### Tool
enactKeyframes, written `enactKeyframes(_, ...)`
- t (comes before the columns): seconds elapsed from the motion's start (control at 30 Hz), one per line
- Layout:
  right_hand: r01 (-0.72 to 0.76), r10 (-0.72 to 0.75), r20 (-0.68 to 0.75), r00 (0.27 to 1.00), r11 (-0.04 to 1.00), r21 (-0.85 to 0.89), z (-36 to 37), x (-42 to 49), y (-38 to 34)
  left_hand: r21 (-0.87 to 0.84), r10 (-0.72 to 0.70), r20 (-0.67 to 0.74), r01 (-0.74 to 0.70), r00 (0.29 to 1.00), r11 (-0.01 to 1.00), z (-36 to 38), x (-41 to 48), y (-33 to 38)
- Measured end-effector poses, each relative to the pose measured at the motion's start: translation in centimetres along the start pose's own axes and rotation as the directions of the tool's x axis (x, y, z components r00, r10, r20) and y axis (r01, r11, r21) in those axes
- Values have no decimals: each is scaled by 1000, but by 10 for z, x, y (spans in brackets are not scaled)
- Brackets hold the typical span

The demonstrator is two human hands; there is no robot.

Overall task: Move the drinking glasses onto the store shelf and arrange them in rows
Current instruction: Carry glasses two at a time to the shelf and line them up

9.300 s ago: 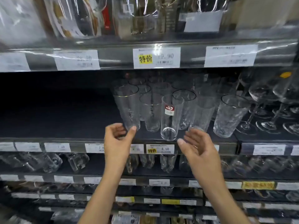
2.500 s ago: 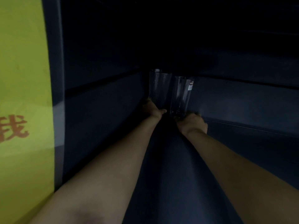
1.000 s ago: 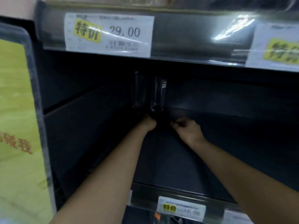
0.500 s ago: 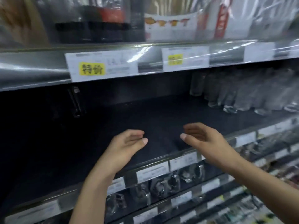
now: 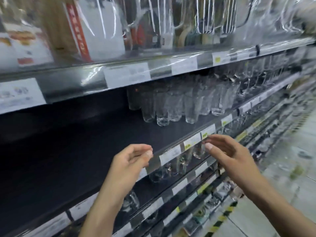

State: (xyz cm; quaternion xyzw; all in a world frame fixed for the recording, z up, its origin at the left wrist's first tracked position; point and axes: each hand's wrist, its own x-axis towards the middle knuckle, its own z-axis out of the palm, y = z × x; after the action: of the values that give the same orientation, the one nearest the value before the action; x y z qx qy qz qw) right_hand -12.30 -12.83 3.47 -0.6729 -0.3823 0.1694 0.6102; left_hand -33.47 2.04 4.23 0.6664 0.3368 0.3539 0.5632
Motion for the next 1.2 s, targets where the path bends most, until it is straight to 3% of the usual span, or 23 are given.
enactKeyframes(0.5,-36,32,76,997,998,52,-134,170,81,-8,-86,-194,86,977,996,195,112,6)
enactKeyframes(0.83,-56,56,8,998,998,14,-152,237,119,166,-48,-235,89,971,982,225,182,-18)
enactKeyframes(1.2,-68,70,27,997,995,-77,-159,300,143,136,-40,-411,105,911,985,264,219,-25)
